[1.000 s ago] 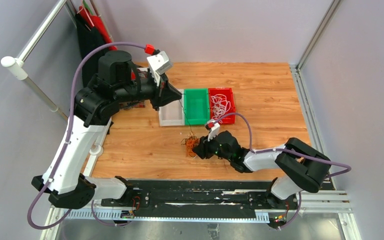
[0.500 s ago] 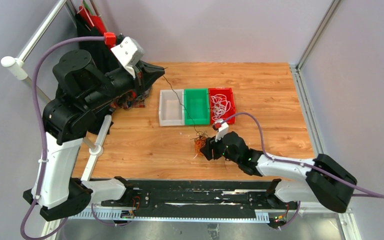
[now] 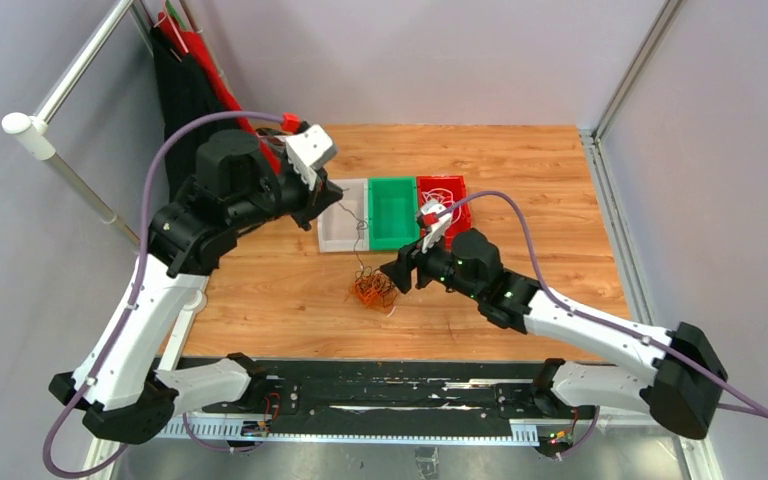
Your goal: Untangle the cables
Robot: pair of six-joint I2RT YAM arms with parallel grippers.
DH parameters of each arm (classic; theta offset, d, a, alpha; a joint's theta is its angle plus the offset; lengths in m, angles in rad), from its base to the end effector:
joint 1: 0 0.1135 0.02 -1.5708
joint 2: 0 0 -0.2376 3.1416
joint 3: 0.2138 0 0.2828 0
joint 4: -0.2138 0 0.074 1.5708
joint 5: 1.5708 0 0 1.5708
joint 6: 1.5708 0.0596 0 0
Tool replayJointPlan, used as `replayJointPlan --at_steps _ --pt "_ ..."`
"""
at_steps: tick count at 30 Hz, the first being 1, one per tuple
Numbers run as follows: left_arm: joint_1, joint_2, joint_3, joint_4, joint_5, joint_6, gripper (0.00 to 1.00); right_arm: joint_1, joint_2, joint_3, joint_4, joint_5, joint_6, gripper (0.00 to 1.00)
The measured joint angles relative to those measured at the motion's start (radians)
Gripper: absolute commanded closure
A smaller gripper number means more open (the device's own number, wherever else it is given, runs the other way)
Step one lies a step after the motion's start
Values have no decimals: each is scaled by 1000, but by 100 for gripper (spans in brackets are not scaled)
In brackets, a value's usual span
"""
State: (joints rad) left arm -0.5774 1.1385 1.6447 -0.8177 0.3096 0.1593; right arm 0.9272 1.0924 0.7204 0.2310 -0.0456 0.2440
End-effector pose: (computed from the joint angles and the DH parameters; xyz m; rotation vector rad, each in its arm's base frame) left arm 0.2059 -0.1558 0.4756 0.8836 1.6909 -0.5760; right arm 0.1911 0.2593 0.2611 -0.6356 1.6814 0.8964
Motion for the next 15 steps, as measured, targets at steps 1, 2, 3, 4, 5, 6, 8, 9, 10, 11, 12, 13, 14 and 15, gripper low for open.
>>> replayJointPlan --at_steps 1,2,3,4,5,6,8,9,10,11,12,13,14,15 --pt "0 -12 -36 1 -10 9 100 0 27 0 15 -8 -2 36" --pt "0 -23 -69 -2 -26 21 100 0 60 0 31 -13 -2 37" --pt "0 -39 -111 -1 -50 39 100 0 93 0 44 -16 -2 37" --pt "0 -53 -146 -5 -74 58 100 0 134 0 57 -21 -2 37" --pt "0 -69 -186 -8 -107 83 100 0 175 0 66 -24 -2 37" --pt "2 -82 -216 -13 -137 105 100 0 209 0 72 -26 -2 38" --pt "18 -112 -290 -18 -185 152 100 2 275 0 88 -26 -2 40" --pt "39 -131 -338 -22 -208 181 100 4 301 0 93 -26 -2 42" --pt "59 -144 -375 -30 -225 201 100 8 330 0 101 -25 -2 45" --pt "85 -158 -415 -30 -237 220 100 11 344 0 105 -24 -2 47" --pt "117 -172 -464 -32 -252 245 100 14 358 -1 110 -22 -2 49" --pt "142 -182 -505 -34 -261 264 99 18 368 -4 116 -17 -2 52" --pt "169 -190 -551 -35 -271 288 98 21 373 -11 123 -13 -2 54" --pt "192 -195 -595 -38 -282 312 90 22 374 -22 130 -9 -1 56"
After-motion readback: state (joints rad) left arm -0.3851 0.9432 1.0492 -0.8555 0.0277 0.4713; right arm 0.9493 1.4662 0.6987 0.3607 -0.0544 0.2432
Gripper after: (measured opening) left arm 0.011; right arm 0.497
